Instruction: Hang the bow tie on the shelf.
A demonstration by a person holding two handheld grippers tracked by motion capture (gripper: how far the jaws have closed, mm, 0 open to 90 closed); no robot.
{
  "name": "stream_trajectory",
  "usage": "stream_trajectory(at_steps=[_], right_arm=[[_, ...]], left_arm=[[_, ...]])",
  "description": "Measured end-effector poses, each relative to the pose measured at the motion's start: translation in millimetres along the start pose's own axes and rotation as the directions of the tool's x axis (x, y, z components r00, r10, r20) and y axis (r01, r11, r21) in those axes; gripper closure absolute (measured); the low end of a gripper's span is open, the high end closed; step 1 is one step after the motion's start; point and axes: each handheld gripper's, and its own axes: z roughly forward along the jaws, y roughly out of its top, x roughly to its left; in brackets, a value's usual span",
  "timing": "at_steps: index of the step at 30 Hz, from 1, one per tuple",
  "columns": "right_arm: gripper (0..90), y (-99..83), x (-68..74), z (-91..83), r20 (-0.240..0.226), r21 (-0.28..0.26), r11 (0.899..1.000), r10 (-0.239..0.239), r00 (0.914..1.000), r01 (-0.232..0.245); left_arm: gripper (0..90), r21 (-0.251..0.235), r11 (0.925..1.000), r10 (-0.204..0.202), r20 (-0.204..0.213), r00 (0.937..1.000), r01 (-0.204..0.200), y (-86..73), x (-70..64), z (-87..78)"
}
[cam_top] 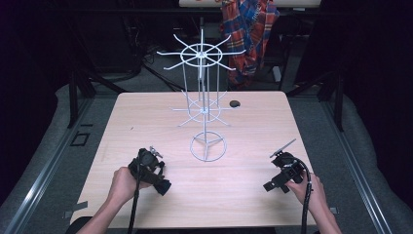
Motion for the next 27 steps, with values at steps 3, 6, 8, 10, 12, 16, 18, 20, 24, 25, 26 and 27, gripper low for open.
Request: stream_trajectory(at_steps=[3,6,8,10,12,16,18,20,24,25,26,27], right_arm=[[11.8,-0.2,0.1,0.5,-0.003,-0.003,1.0,0.003,1.0,-0.003],[11.8,-0.3,0.1,0.7,-0.004,-0.005,1.0,0.003,1.0,-0.003],[11.9,-0.1,0.0,0.8,-0.005,-0.003,1.0,0.0,1.0,0.0],[11.9,-0.2,0.5,0.9,-0.01,-0.005,1.0,0.004,0.9999,-0.004],[11.9,-0.1,0.2,0.4,-0.006,-0.003,1.0,-0.001,1.0,0.001],[11.9,-1.7,1.1,2.6,-0.007,-0.036,0.999,0.022,0.9997,-0.022],[11.9,-1.7,1.2,2.4,-0.003,-0.035,0.999,0.021,0.9998,-0.021],[11.9,-1.8,1.0,2.0,-0.007,-0.03,0.999,0.024,0.9997,-0.024],[11.9,-0.9,-0.9,-0.8,-0.003,-0.001,1.0,0.0,1.0,0.0],[11.9,-1.1,-0.4,-0.5,-0.007,-0.007,1.0,0.005,1.0,-0.005],[11.9,-1.2,-0.7,-0.5,-0.007,-0.009,1.0,0.001,1.0,-0.001],[11.9,-1.1,-1.2,-1.0,-0.001,-0.004,1.0,-0.004,1.0,0.004]], left_arm=[[56.9,0.019,0.9998,-0.011,0.011,0.9999,0.01,1.6,2.1,4.6],[60.2,0.049,0.9987,-0.019,0.016,0.9997,0.018,3.1,4.8,9.4],[62.9,0.066,0.9977,-0.018,0.025,0.9995,0.016,3.9,5.9,12.2],[66.5,0.074,0.9971,-0.017,0.032,0.9993,0.015,4.8,6.1,14.4],[69.6,0.083,0.9965,-0.01,0.038,0.9992,0.007,5.6,6.2,15.8],[82.4,0.089,0.996,-0.001,0.04,0.9992,-0.003,6.0,6.5,17.1],[83.8,0.087,0.9962,0.004,0.04,0.9992,-0.008,5.8,6.7,16.9],[86.6,0.08,0.9967,0.01,0.038,0.9992,-0.013,5.2,6.6,16.2],[87.1,0.065,0.9977,0.017,0.033,0.9993,-0.02,4.4,8.1,12.7],[87.2,0.055,0.9984,0.014,0.034,0.9993,-0.016,4.1,8.6,11.3],[87.2,0.047,0.9987,0.016,0.033,0.9993,-0.017,3.9,9.3,9.3],[87.2,0.038,0.9991,0.017,0.03,0.9994,-0.018,3.7,9.9,7.7]])
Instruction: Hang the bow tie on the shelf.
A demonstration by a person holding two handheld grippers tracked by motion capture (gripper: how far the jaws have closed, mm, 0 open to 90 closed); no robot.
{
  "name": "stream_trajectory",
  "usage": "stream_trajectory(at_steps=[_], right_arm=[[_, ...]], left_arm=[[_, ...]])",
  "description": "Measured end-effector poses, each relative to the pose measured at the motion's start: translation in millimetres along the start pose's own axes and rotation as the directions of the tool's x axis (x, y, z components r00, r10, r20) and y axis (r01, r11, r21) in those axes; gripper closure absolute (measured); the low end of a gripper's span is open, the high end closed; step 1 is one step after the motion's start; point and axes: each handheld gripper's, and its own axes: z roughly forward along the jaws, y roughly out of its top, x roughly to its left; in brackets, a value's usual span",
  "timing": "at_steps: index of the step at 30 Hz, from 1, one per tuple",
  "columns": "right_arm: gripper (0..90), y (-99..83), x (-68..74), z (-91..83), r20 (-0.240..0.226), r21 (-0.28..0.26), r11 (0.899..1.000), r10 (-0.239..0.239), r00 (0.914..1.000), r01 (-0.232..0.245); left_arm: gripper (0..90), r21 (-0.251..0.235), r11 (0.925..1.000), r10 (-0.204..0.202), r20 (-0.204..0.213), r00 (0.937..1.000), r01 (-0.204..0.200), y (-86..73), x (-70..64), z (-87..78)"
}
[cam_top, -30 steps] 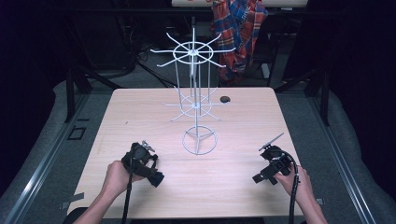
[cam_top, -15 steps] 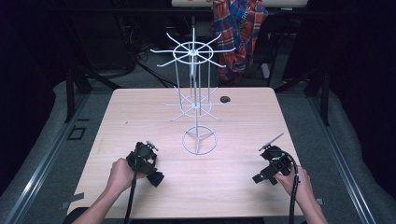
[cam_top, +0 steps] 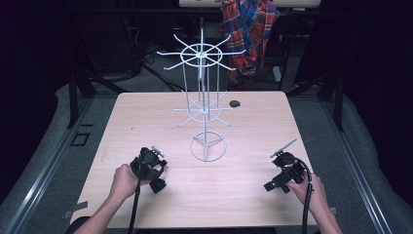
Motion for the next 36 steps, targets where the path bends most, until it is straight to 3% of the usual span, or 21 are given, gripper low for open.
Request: stream_trajectory(at_steps=[6,8,11,14,17,21,23,31,33,36], right_arm=[[11.9,-0.5,0.2,0.1,-0.008,-0.01,1.0,0.007,0.9999,-0.007],[11.9,-1.6,1.3,1.3,-0.014,-0.034,0.999,0.03,0.9995,-0.03],[11.9,-0.3,-0.9,-1.5,0.0,0.001,1.0,-0.006,1.0,0.006],[11.9,-0.6,-0.7,-1.2,-0.002,-0.007,1.0,-0.002,1.0,0.002],[11.9,-1.7,1.1,0.9,-0.004,-0.038,0.999,0.025,0.9997,-0.025],[11.9,-1.5,0.8,0.7,-0.006,-0.034,0.999,0.023,0.9997,-0.023],[11.9,-0.2,-0.9,-1.6,0.0,0.001,1.0,-0.005,1.0,0.005],[11.9,-0.6,-0.5,-1.0,-0.002,-0.009,1.0,0.003,1.0,-0.003],[11.9,-1.6,1.1,0.9,-0.003,-0.037,0.999,0.025,0.9997,-0.025],[11.9,-0.2,-0.8,-1.6,0.0,0.0,1.0,-0.005,1.0,0.005]], left_arm=[[87.3,-0.07,0.9974,-0.017,0.007,0.9998,0.017,-2.6,2.9,-12.2],[87.2,-0.09,0.9956,-0.023,0.013,0.9996,0.024,-3.2,4.1,-15.7],[87.3,-0.118,0.9926,-0.028,0.019,0.9994,0.03,-4.1,5.0,-20.0],[87.3,-0.14,0.9893,-0.036,0.027,0.999,0.039,-5.5,6.4,-25.0],[87.3,-0.167,0.9848,-0.044,0.036,0.9984,0.049,-6.9,8.3,-29.6],[87.2,-0.2,0.9776,-0.054,0.059,0.9968,0.065,-8.4,10.0,-35.0],[87.3,-0.215,0.9742,-0.057,0.06,0.9966,0.068,-8.7,10.3,-37.9],[87.3,-0.251,0.9642,-0.069,0.076,0.9947,0.086,-10.1,13.7,-46.3],[87.3,-0.26,0.9613,-0.073,0.076,0.9944,0.091,-10.3,15.0,-48.6],[87.3,-0.279,0.9549,-0.082,0.078,0.9935,0.101,-10.5,17.5,-52.5]])
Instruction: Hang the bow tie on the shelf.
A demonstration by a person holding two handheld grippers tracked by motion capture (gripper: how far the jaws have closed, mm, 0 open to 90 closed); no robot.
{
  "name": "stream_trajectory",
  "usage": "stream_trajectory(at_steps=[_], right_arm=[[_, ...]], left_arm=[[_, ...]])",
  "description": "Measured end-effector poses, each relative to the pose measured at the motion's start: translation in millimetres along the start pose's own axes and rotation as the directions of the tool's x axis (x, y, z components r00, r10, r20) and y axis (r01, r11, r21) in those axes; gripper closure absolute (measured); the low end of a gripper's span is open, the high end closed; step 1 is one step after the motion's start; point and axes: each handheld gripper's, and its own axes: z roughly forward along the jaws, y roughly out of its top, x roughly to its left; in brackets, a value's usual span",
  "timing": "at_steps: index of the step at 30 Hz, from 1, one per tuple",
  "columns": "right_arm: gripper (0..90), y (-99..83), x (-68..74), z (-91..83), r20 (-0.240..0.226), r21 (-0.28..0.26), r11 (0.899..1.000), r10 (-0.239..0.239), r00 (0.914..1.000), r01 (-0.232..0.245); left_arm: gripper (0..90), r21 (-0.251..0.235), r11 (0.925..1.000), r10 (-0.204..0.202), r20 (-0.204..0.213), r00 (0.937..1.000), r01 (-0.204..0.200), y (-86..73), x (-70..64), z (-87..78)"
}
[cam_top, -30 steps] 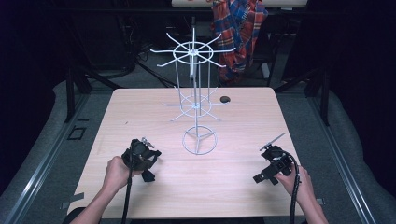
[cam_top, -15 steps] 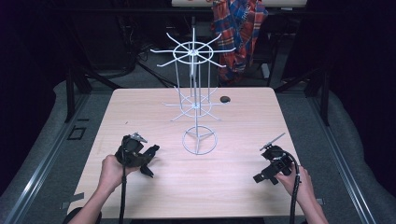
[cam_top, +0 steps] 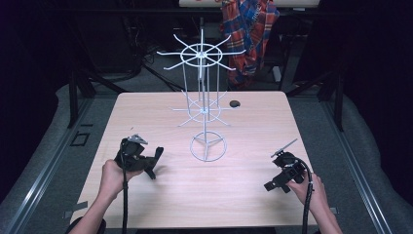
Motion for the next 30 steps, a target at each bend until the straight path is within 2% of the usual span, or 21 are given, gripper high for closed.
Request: stream_trajectory(at_steps=[1,2,3,5,7,13,16,18,30], right_arm=[[11.9,-0.1,0.2,0.2,0.0,-0.003,1.0,0.003,1.0,-0.003],[11.9,-1.4,2.2,2.3,-0.006,-0.033,0.999,0.035,0.9994,-0.035],[11.8,-1.0,1.2,1.8,-0.004,-0.026,0.999,0.021,0.9998,-0.021],[11.9,-1.2,1.7,2.1,-0.007,-0.029,0.999,0.03,0.9995,-0.03],[11.9,0.0,0.3,-0.1,-0.001,0.002,1.0,0.007,1.0,-0.007],[11.9,-0.3,0.7,0.9,-0.007,-0.013,1.0,0.012,0.9999,-0.012],[11.8,-0.4,0.6,0.9,-0.006,-0.013,1.0,0.014,0.9999,-0.014],[11.9,-0.4,0.7,0.9,-0.006,-0.013,1.0,0.015,0.9999,-0.015],[11.8,-0.2,1.0,1.1,-0.001,-0.007,1.0,0.015,0.9999,-0.015]], left_arm=[[87.3,-0.007,1.0,-0.002,-0.001,1.0,0.002,0.5,0.8,-1.2],[87.3,-0.013,0.9999,-0.008,0.0,1.0,0.008,0.9,1.5,-2.3],[87.3,-0.019,0.9998,-0.009,0.002,1.0,0.009,1.3,2.5,-3.3],[87.3,-0.03,0.9995,-0.013,-0.002,0.9999,0.013,2.3,3.7,-5.1],[87.3,-0.035,0.9992,-0.017,0.002,0.9999,0.017,3.6,4.9,-6.9],[87.4,-0.057,0.9981,-0.024,0.002,0.9997,0.024,7.1,7.5,-10.4],[87.3,-0.071,0.9972,-0.024,-0.021,0.9995,0.022,8.7,8.4,-11.5],[87.3,-0.068,0.9974,-0.023,-0.011,0.9997,0.022,9.5,10.5,-12.7],[87.3,-0.113,0.9925,-0.047,-0.012,0.9988,0.045,16.7,17.6,-17.6]])
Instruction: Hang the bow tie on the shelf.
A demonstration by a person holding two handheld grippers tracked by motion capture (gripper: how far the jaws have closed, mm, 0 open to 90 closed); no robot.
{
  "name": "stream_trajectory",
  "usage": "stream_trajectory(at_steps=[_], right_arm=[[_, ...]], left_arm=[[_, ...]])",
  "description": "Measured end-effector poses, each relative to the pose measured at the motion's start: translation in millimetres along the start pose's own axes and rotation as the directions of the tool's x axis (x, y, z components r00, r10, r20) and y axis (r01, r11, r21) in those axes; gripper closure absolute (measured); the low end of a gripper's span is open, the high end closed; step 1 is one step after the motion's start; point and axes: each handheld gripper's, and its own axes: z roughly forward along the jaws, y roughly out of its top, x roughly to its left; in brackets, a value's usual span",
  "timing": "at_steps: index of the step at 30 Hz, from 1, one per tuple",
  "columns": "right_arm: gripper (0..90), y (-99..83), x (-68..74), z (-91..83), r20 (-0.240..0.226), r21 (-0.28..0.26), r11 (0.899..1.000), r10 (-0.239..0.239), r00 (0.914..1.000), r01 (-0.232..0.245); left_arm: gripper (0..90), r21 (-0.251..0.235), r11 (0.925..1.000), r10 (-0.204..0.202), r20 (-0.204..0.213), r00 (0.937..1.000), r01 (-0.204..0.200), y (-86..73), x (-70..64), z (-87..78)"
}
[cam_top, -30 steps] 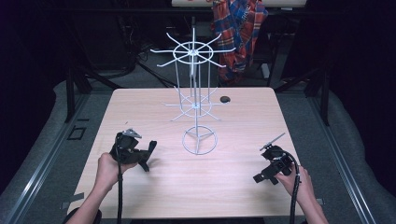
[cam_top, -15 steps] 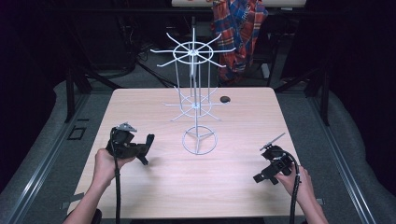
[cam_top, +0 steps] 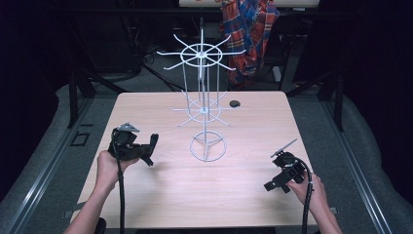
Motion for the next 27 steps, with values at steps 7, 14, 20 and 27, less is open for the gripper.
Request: stream_trajectory(at_steps=[7,14,20,27], right_arm=[[11.9,-0.3,-1.0,-0.1,0.001,0.0,1.0,-0.007,1.0,0.007],[11.9,-0.3,-1.5,-0.5,0.001,0.005,1.0,-0.009,1.0,0.009],[11.8,-1.4,0.3,1.9,-0.005,-0.023,0.999,0.024,0.9997,-0.024],[11.8,-1.0,-1.5,0.6,-0.01,-0.004,1.0,0.01,0.9999,-0.01]], left_arm=[[87.3,-0.024,0.9997,0.0,-0.003,1.0,0.0,8.9,0.7,1.5],[87.4,-0.064,0.9979,-0.011,0.0,0.9999,0.011,19.4,3.2,0.7],[87.4,-0.091,0.9956,-0.018,0.011,0.9998,0.019,27.7,3.9,1.6],[87.4,-0.108,0.9941,-0.013,0.021,0.9997,0.015,36.8,3.0,2.8]])
